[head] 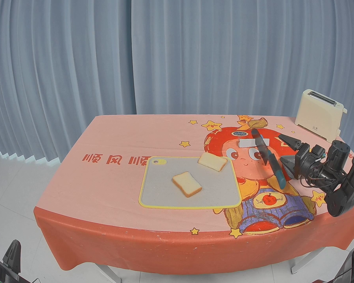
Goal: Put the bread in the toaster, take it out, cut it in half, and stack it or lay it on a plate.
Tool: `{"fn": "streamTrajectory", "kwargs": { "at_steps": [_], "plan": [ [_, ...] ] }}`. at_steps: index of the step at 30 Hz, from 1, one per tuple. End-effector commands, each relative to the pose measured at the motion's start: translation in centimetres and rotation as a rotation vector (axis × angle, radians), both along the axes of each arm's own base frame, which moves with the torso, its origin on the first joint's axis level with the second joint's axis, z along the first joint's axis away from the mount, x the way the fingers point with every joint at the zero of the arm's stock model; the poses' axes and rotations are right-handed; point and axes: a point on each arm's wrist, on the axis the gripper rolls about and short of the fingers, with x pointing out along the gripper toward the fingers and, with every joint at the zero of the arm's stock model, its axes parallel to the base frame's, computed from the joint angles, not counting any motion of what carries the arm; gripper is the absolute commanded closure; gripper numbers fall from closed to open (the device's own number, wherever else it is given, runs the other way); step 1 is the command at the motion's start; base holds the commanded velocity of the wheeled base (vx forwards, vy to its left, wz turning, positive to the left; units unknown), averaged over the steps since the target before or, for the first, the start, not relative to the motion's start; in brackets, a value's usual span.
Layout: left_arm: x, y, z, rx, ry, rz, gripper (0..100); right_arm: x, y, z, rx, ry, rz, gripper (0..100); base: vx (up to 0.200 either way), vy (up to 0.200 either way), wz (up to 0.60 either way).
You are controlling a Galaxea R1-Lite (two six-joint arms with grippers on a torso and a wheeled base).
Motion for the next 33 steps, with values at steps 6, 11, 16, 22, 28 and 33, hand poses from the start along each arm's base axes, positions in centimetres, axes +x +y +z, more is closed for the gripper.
{"fn": "streamTrajectory", "kwargs": {
  "at_steps": [6,11,16,22,28,33],
  "plan": [
    [0.1,0.0,-0.5,0.000,0.019,0.001,100,-0.3,0.9,1.2,-0.256,-0.146,-0.113,0,0.000,0.000,0.00],
    [0.1,0.0,-0.5,0.000,0.019,0.001,100,-1.7,2.0,3.0,-0.383,-0.245,-0.128,0,0.000,0.000,0.00],
    [0.1,0.0,-0.5,0.000,0.019,0.001,100,-3.4,2.3,3.4,-0.573,-0.337,-0.122,0,0.000,0.000,0.00],
    [0.1,0.0,-0.5,0.000,0.019,0.001,100,-5.1,2.0,3.1,-0.794,-0.380,-0.101,0,0.000,0.000,0.00],
    [0.1,0.0,-0.5,-0.002,0.019,0.001,100,-6.4,2.7,3.5,-0.957,-0.420,-0.122,0,0.000,0.000,0.00],
    [0.1,0.0,-0.5,0.000,0.019,0.001,100,-7.4,3.4,4.6,-0.948,-0.471,-0.117,0,0.000,0.000,0.00]
  ]
}}
